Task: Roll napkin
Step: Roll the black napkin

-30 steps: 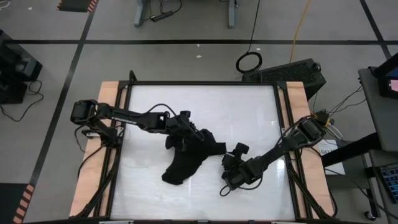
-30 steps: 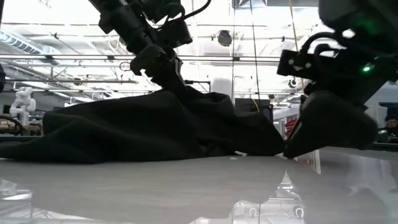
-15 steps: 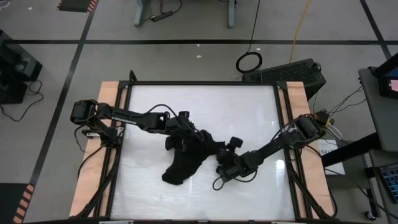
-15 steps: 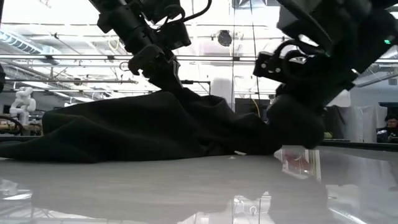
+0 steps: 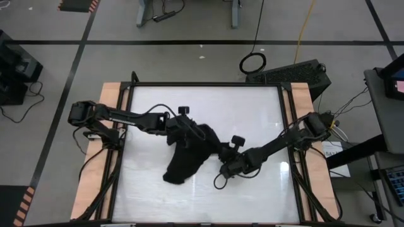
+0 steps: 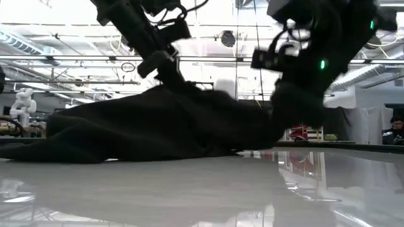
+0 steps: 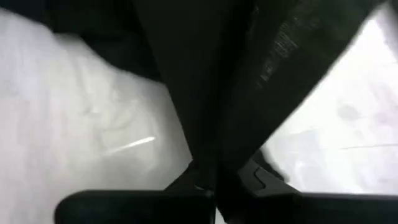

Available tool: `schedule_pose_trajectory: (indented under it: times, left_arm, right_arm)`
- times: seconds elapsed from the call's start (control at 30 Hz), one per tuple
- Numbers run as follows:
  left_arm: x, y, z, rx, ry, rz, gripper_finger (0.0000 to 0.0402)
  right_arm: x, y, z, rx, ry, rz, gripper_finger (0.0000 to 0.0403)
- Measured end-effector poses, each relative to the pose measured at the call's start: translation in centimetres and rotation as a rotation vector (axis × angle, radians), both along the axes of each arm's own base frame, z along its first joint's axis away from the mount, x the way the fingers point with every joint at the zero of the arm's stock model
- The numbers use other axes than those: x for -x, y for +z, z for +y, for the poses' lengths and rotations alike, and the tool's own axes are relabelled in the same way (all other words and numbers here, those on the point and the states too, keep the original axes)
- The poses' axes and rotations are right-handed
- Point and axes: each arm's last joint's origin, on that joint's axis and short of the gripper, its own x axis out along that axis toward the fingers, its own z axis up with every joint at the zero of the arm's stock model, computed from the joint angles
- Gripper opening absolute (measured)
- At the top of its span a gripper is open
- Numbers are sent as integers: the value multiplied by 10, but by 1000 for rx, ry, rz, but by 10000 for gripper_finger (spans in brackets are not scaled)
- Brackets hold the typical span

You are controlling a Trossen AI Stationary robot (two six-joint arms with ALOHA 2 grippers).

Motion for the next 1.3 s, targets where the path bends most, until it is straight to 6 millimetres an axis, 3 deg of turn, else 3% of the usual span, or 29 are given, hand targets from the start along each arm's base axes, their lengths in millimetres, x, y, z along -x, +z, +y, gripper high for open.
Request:
schedule_pose_trajectory:
  times: [0.1,0.2,0.3,0.43,0.5,0.57,0.63,0.73,0.9,1.03,1.17,1.3]
  left_arm:
    - [4,19,6,-109,42,-78,1]
    - [10,52,15,-270,88,-214,1]
    - [21,97,25,-398,151,-393,1]
    - [48,163,25,-416,184,-643,1]
    - [62,179,17,-388,102,-689,2]
    - [73,177,9,-315,-19,-644,9]
    - [77,162,2,-232,-154,-514,23]
    - [77,120,-9,-101,-248,-254,58]
    - [73,36,-27,95,-224,2,139]
    - [75,-17,-47,197,-228,105,198]
    - [75,-40,-62,220,-225,135,227]
    - [63,-43,-68,193,-237,36,229]
  right_arm:
    - [6,39,-8,99,-24,19,1]
    - [13,96,-25,221,-37,14,1]
    - [22,164,-44,339,-40,-36,1]
    - [42,251,-52,423,-10,-206,0]
    - [53,279,-50,404,33,-279,0]
    - [62,287,-47,317,119,-299,0]
    - [65,282,-42,189,193,-282,0]
    - [61,249,-32,1,262,-160,0]
    - [34,153,-3,-269,373,47,4]
    - [28,75,22,-341,385,125,47]
    - [35,25,39,-358,327,197,116]
    - [37,3,55,-369,310,194,177]
